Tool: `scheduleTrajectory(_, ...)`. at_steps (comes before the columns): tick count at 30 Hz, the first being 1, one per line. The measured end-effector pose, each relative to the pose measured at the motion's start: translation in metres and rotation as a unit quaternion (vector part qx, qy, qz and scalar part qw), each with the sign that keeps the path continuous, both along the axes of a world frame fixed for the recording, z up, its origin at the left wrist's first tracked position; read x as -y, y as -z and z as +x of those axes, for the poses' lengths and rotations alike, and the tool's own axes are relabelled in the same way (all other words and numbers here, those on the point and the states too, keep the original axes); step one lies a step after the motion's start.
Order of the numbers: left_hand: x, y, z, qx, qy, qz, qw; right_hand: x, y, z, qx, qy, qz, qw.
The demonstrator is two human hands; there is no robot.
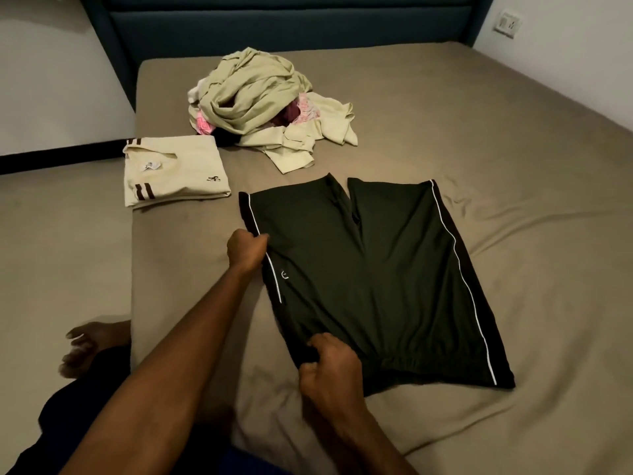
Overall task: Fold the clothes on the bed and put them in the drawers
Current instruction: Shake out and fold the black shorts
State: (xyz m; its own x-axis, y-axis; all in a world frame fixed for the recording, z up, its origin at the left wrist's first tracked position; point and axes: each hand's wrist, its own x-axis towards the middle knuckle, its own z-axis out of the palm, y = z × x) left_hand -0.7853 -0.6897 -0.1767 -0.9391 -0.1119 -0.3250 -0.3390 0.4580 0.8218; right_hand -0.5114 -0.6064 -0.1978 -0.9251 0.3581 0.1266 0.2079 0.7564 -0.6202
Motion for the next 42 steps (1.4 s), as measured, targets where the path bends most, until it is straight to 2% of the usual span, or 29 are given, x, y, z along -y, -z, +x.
scheduleTrajectory(2,-0.001,-0.006,-0.010,0.065,-0.038,0.155,0.985,-0.011,-0.005,-0.006,0.015,0.046,-0.125,0.991)
scheduleTrajectory(4,-0.006,-0.011,-0.021,0.096,-0.067,0.258,0.959,-0.025,-0.010,-0.010,-0.008,0.039,-0.229,0.973)
scheduleTrajectory(9,-0.055,-0.047,-0.041,0.048,-0.046,0.328,0.942,-0.067,-0.033,-0.014,-0.079,0.055,-0.404,0.910)
scheduleTrajectory(12,-0.121,-0.084,-0.036,-0.003,0.046,0.371,0.928,-0.104,-0.050,-0.008,-0.135,0.105,-0.462,0.870)
scheduleTrajectory(14,-0.174,-0.107,-0.025,-0.022,0.118,0.366,0.923,-0.136,-0.054,0.004,-0.158,0.160,-0.480,0.848)
scheduleTrajectory(16,-0.227,-0.120,-0.015,-0.024,0.186,0.338,0.922,-0.173,-0.048,0.021,-0.158,0.212,-0.485,0.834)
scheduleTrajectory(18,-0.270,-0.125,-0.001,0.037,0.271,0.327,0.904,-0.209,-0.038,0.038,-0.126,0.278,-0.477,0.825)
scheduleTrajectory(20,-0.300,-0.119,0.021,0.085,0.367,0.263,0.888,-0.237,-0.028,0.056,-0.073,0.334,-0.445,0.828)
scheduleTrajectory(21,-0.309,-0.112,0.032,0.078,0.395,0.215,0.890,-0.248,-0.025,0.065,-0.045,0.353,-0.427,0.831)
scheduleTrajectory(24,-0.303,-0.083,0.069,-0.019,0.405,0.107,0.908,-0.270,-0.016,0.081,0.005,0.383,-0.407,0.829)
scheduleTrajectory(27,-0.256,-0.039,0.104,-0.101,0.403,0.084,0.906,-0.273,-0.014,0.086,0.025,0.380,-0.405,0.831)
scheduleTrajectory(29,-0.215,-0.009,0.127,-0.166,0.353,0.047,0.919,-0.273,-0.017,0.087,0.026,0.363,-0.369,0.855)
scheduleTrajectory(31,-0.177,0.010,0.152,-0.183,0.309,0.008,0.933,-0.277,-0.020,0.090,0.023,0.358,-0.276,0.892)
scheduleTrajectory(33,-0.145,0.019,0.177,-0.194,0.311,-0.021,0.930,-0.280,-0.024,0.094,0.026,0.351,-0.193,0.916)
scheduleTrajectory(35,-0.122,0.025,0.200,-0.257,0.367,-0.063,0.892,-0.284,-0.023,0.099,0.022,0.340,-0.188,0.921)
scheduleTrajectory(38,-0.106,0.039,0.223,-0.375,0.443,-0.126,0.804,-0.289,-0.019,0.110,0.004,0.314,-0.214,0.925)
scheduleTrajectory(42,-0.116,0.037,0.220,-0.408,0.484,-0.141,0.761,-0.293,-0.012,0.129,-0.011,0.253,-0.116,0.960)
